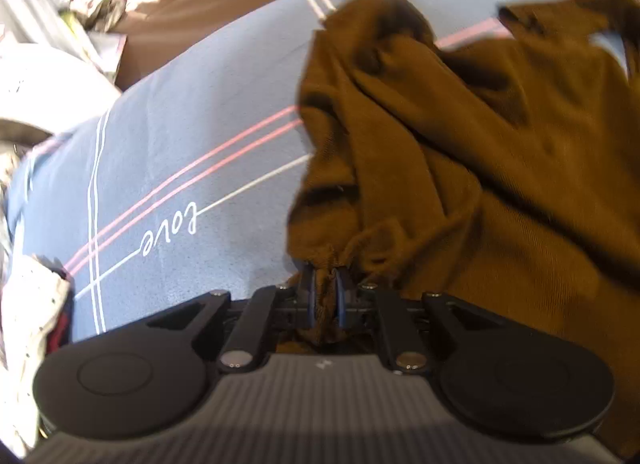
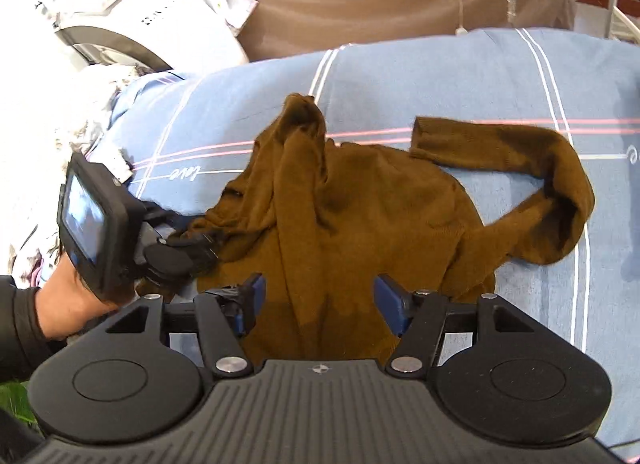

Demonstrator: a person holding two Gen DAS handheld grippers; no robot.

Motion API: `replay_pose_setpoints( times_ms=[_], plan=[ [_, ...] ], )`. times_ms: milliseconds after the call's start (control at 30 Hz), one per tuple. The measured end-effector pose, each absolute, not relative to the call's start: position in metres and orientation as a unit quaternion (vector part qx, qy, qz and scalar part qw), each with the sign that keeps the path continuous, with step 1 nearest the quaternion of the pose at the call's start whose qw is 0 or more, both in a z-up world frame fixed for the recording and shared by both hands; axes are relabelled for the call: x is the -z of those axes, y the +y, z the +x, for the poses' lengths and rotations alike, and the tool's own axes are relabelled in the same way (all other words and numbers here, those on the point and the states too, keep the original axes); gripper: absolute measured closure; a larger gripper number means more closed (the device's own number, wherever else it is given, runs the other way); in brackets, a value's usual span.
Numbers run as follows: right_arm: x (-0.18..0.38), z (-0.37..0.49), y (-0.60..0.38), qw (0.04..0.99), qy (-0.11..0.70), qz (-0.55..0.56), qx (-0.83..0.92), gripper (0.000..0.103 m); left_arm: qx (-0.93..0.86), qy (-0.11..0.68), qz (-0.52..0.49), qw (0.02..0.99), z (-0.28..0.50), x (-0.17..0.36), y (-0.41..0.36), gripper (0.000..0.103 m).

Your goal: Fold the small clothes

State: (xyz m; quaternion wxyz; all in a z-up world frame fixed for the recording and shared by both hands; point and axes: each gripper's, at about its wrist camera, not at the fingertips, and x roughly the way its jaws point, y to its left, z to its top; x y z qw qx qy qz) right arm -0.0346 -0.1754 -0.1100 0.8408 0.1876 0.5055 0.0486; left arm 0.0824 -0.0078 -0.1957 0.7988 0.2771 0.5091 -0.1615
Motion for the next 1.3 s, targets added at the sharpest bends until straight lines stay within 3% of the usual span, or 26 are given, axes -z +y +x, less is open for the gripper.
replay_pose_setpoints(
  times_ms=[133, 267, 367, 467, 533, 567, 600, 633, 833, 967, 1000, 1033, 1067, 1100, 1167, 1200, 1300],
  plan=[
    [0.105, -0.042, -0.18, 0.846, 0.497, 0.191, -0.034, 0.003, 0.14, 0.532, 0.19, 0.813, 0.117, 0.173, 0.043, 0.096],
    [0.105, -0.04, -0.186, 0.847, 0.492, 0.199, -0.024, 0.003, 0.001, 0.529, 0.101, 0.842, 0.172, 0.146, 0.147, 0.096],
    [0.106, -0.031, -0.19, 0.853, 0.486, 0.191, -0.029, 0.003, -0.1, 0.511, 0.071, 0.851, 0.203, 0.125, 0.216, 0.096],
    [0.109, -0.015, -0.193, 0.864, 0.474, 0.167, -0.034, 0.003, -0.109, 0.51, 0.043, 0.852, 0.217, 0.112, 0.236, 0.092],
    [0.111, 0.0, -0.195, 0.872, 0.466, 0.147, -0.033, 0.003, -0.082, 0.511, 0.058, 0.854, 0.217, 0.11, 0.218, 0.071],
    [0.113, 0.009, -0.197, 0.876, 0.46, 0.141, -0.032, 0.003, -0.073, 0.511, 0.069, 0.854, 0.21, 0.111, 0.202, 0.04],
    [0.116, 0.019, -0.199, 0.878, 0.458, 0.135, -0.034, 0.003, -0.07, 0.506, 0.083, 0.856, 0.201, 0.111, 0.185, 0.017],
    [0.12, 0.031, -0.201, 0.878, 0.46, 0.128, -0.034, 0.003, -0.068, 0.496, 0.095, 0.86, 0.197, 0.112, 0.171, 0.012],
    [0.155, 0.088, -0.211, 0.848, 0.517, 0.11, -0.039, 0.011, 0.097, 0.493, 0.123, 0.856, 0.189, 0.136, 0.058, 0.01],
    [0.177, 0.097, -0.208, 0.82, 0.564, 0.084, -0.042, 0.015, 0.196, 0.466, 0.215, 0.835, 0.203, 0.156, -0.034, 0.007],
    [0.18, 0.093, -0.208, 0.816, 0.57, 0.081, -0.041, 0.023, 0.204, 0.468, 0.24, 0.826, 0.206, 0.165, -0.053, 0.003],
    [0.18, 0.089, -0.207, 0.816, 0.571, 0.077, -0.036, 0.054, 0.213, 0.478, 0.263, 0.811, 0.21, 0.178, -0.071, 0.004],
    [0.18, 0.086, -0.209, 0.817, 0.571, 0.076, -0.028, 0.077, 0.222, 0.49, 0.277, 0.796, 0.213, 0.194, -0.082, 0.01],
    [0.181, 0.082, -0.212, 0.814, 0.575, 0.084, -0.018, 0.098, 0.231, 0.506, 0.285, 0.781, 0.215, 0.21, -0.09, 0.038],
    [0.178, 0.075, -0.22, 0.815, 0.569, 0.111, -0.02, 0.099, 0.239, 0.511, 0.248, 0.788, 0.216, 0.218, -0.089, 0.064],
    [0.174, 0.072, -0.222, 0.818, 0.565, 0.105, -0.02, 0.099, 0.226, 0.511, 0.232, 0.796, 0.22, 0.215, -0.088, 0.1],
    [0.159, 0.074, -0.236, 0.835, 0.546, 0.07, -0.007, 0.1, 0.192, 0.508, 0.209, 0.813, 0.251, 0.202, -0.081, 0.099]
  ],
)
